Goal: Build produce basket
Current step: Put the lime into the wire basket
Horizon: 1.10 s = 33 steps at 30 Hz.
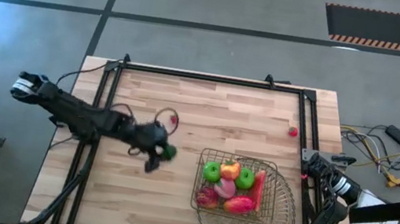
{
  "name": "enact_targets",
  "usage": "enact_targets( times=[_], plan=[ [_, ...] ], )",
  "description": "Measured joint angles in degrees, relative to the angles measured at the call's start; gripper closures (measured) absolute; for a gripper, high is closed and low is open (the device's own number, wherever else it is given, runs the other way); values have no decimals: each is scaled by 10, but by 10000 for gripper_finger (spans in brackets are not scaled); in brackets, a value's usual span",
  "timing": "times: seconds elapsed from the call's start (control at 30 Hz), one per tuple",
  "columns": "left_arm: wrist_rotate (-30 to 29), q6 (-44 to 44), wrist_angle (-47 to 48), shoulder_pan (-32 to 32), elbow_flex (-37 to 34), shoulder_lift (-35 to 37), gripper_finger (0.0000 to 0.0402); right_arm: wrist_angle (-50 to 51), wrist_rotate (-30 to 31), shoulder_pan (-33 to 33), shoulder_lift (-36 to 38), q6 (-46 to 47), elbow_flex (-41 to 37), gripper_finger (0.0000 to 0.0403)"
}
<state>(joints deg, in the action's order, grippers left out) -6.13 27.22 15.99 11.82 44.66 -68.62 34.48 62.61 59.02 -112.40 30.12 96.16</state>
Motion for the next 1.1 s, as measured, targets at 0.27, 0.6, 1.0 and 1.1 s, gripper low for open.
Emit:
enact_targets(
  times=[0.27, 0.6, 1.0, 1.1],
  plan=[
    [17, -132, -333, 124, 6, -115, 204, -4, 0, -20, 0, 35, -3, 336],
    [24, -156, -378, 171, 71, -257, 203, -5, -136, -108, 1, -119, 33, 222],
    [65, -125, -378, 171, 90, -307, 203, 72, -298, -187, 2, -336, 92, 73],
    [65, -113, -378, 171, 90, -307, 203, 71, -303, -200, 2, -386, 86, 51]
  ],
)
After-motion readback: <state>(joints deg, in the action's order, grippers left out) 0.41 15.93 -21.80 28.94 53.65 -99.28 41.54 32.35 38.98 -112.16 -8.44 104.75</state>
